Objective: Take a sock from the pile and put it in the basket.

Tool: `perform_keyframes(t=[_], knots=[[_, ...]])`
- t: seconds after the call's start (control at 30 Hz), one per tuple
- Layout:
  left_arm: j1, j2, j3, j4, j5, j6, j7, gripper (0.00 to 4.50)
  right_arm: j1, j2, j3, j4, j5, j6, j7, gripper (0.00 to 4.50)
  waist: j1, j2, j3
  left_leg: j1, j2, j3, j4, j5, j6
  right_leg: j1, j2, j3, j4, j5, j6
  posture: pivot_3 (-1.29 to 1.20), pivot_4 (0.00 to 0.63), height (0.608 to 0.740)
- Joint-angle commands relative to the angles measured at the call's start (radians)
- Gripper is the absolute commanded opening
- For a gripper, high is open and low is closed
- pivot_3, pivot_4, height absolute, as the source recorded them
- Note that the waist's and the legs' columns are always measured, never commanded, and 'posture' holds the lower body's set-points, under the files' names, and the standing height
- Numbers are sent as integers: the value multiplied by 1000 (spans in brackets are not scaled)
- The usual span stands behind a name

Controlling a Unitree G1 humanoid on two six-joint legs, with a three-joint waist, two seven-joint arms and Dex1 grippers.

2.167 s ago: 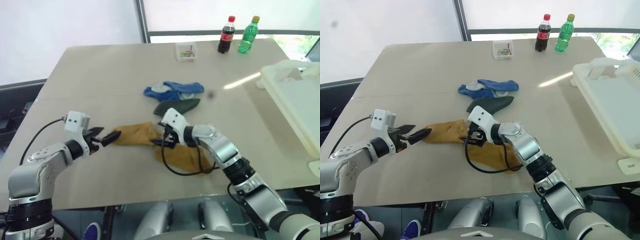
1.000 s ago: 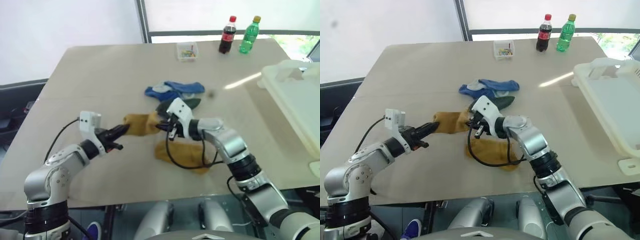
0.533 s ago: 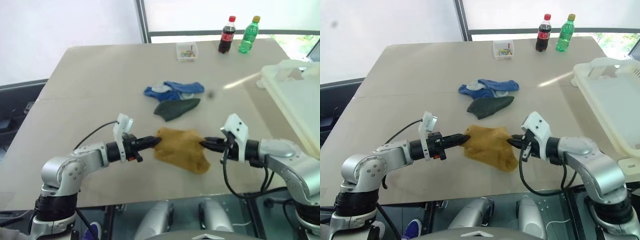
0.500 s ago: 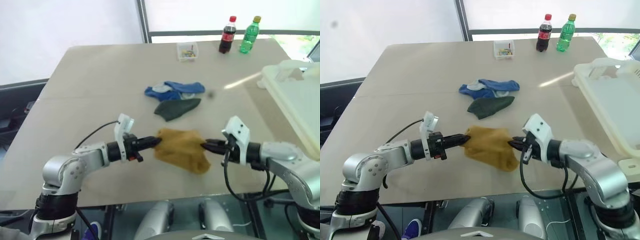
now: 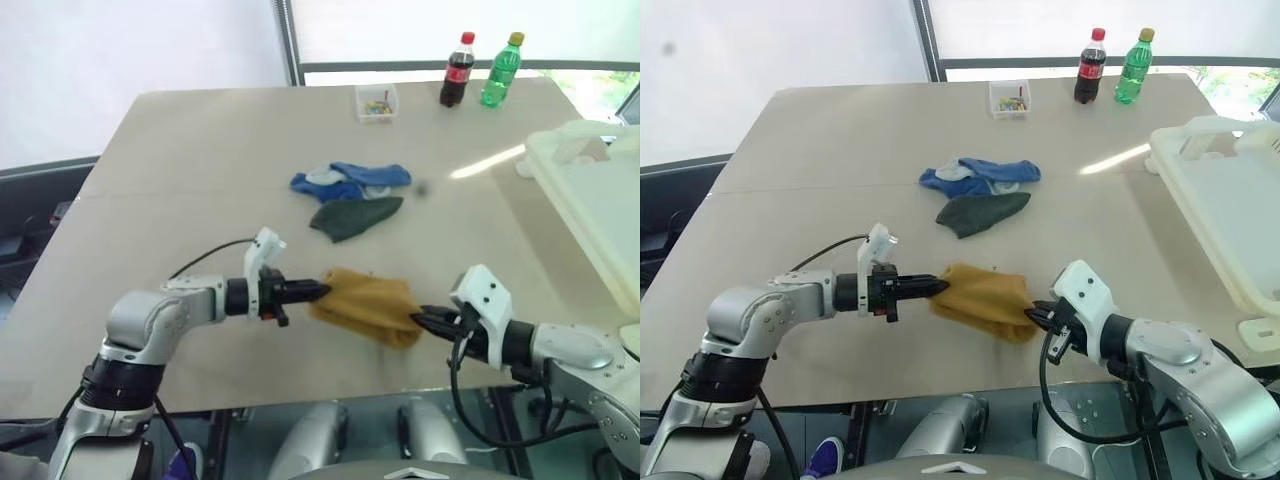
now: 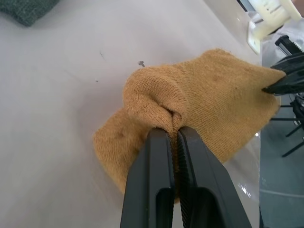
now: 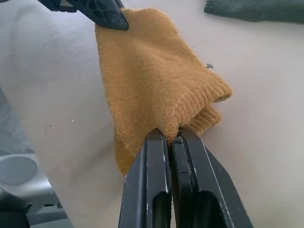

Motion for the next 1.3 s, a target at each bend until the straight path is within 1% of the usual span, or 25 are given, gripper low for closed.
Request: perform_keyframes(t=[0.03, 0.17, 0.33, 0.4, 0.53, 0.57, 0.63, 0.67, 0.7, 0.73, 0.8, 0.83, 0.87, 0.93, 0.97, 1.07, 1.17, 1.23, 1.3], knots=[[-2, 19, -16, -23, 28, -29, -24, 64, 21, -20, -23, -43, 24, -7, -13, 0, 2, 0, 0, 0, 0, 0, 0, 0, 0, 0, 0, 0, 0, 0, 0, 0, 150, 740], [-6, 10, -41, -7, 75, -67, -25, 64, 76, -47, -12, -41, 13, -41, -18, 0, 7, -1, 0, 0, 0, 0, 0, 0, 0, 0, 0, 0, 0, 0, 0, 0, 150, 740], [-9, -14, -102, 41, 170, -165, -25, 64, 170, -89, 65, 7, -58, -131, -27, 0, 15, -1, 0, 0, 0, 0, 0, 0, 0, 0, 0, 0, 0, 0, 0, 0, 150, 740], [-12, -15, -121, 59, 201, -190, -29, 64, 186, -91, 86, 32, -82, -169, -33, 0, 16, -1, 0, 0, 0, 0, 0, 0, 0, 0, 0, 0, 0, 0, 0, 0, 150, 740], [-10, -10, -128, 63, 212, -195, -56, 64, 193, -101, 115, 68, -118, -223, -33, 0, 19, -1, 0, 0, 0, 0, 1, 0, 0, 1, 0, 0, 0, 0, 0, 0, 150, 740], [-9, -13, -124, 64, 211, -195, -56, 751, 193, -105, 120, 75, -126, -233, -33, 0, 19, -1, 0, 0, 0, 0, 2, 0, 0, 1, 0, -1, 0, 0, 0, 0, 150, 740], [-7, -16, -113, 57, 196, -184, -63, 1321, 185, -108, 134, 97, -142, -267, -21, 0, 19, -1, 0, 0, 0, 0, 2, 0, 0, 1, 0, -1, 0, 0, 0, 0, 150, 740], [-7, -16, -108, 51, 192, -180, -63, 1971, 177, -97, 133, 114, -145, -290, -17, 0, 19, -1, 0, 1, 0, 0, 2, 0, 0, 1, 0, -1, 0, 0, 0, 0, 150, 740], [-5, -15, -103, 44, 188, -176, -63, 2336, 171, -82, 126, 127, -140, -298, -21, 0, 19, -1, 0, 1, 0, 0, 2, 0, 0, 1, 0, -1, 0, 0, 0, 0, 150, 740], [-1, -13, -96, 34, 182, -173, -62, 2929, 163, -75, 123, 138, -129, -307, -11, 335, 18, -1, 0, 2, 0, 0, 2, 0, 0, 3, 0, -1, 0, 0, 0, 0, 150, 740], [12, -8, -75, 9, 163, -162, -61, 3919, 157, -77, 124, 145, -138, -327, -7, 1101, 19, -1, 0, 2, 0, -1, 3, 0, 0, 3, 0, -1, 1, 0, 0, 0, 150, 740], [27, 9, -55, -15, 137, -141, -75, 4296, 159, -89, 120, 139, -135, -336, 7, 1482, 18, -1, 0, 2, 0, -1, 3, 0, 0, 3, 0, -1, 1, 0, 0, 0, 150, 740], [47, 31, -35, -40, 123, -133, -87, 4329, 166, -90, 108, 130, -141, -357, 5, 1907, 16, -1, 0, 2, 0, -1, 3, 0, 0, 3, 0, -1, 1, 0, 0, 0, 150, 740], [77, 64, -5, -70, 109, -131, -101, 4329, 179, -86, 77, 113, -134, -376, 0, 2905, 12, -1, 0, 2, 1, -1, 2, 0, 0, 3, 1, -1, 0, 0, 0, 0, 150, 740], [87, 78, 12, -74, 103, -135, -107, 4329, 189, -96, 53, 96, -108, -380, 24, 3375, 13, -1, 0, 2, 1, -1, 2, 0, 0, 3, 1, -1, 0, 0, 0, 0, 150, 740], [104, 99, 69, -66, 82, -158, -132, 4329, 210, -97, -47, 56, -17, -392, 69, 3375, 21, -1, 1, 2, 1, -1, 2, 0, 0, 3, 1, -1, 0, 0, 0, 0, 150, 740], [93, 87, 104, -67, 43, -161, -150, 4329, 176, -72, -95, 63, 29, -403, 63, 3375, 22, -2, 1, 2, 1, -1, 3, 0, 0, 3, 0, -1, -1, 0, 0, 0, 150, 740], [76, 67, 118, -82, -4, -142, -159, 4329, 130, -61, -87, 86, 32, -405, 51, 3375, 20, -3, 1, 2, 1, -2, 3, -1, 1, 3, 0, -1, 0, 0, 0, 0, 150, 740], [58, 45, 105, -92, -25, -141, -162, 4329, 69, -63, -22, 128, -22, -431, 57, 3375, 19, -3, 1, 2, 1, -1, 3, -1, 1, 3, 0, -2, 0, 0, 0, 0, 150, 740]])
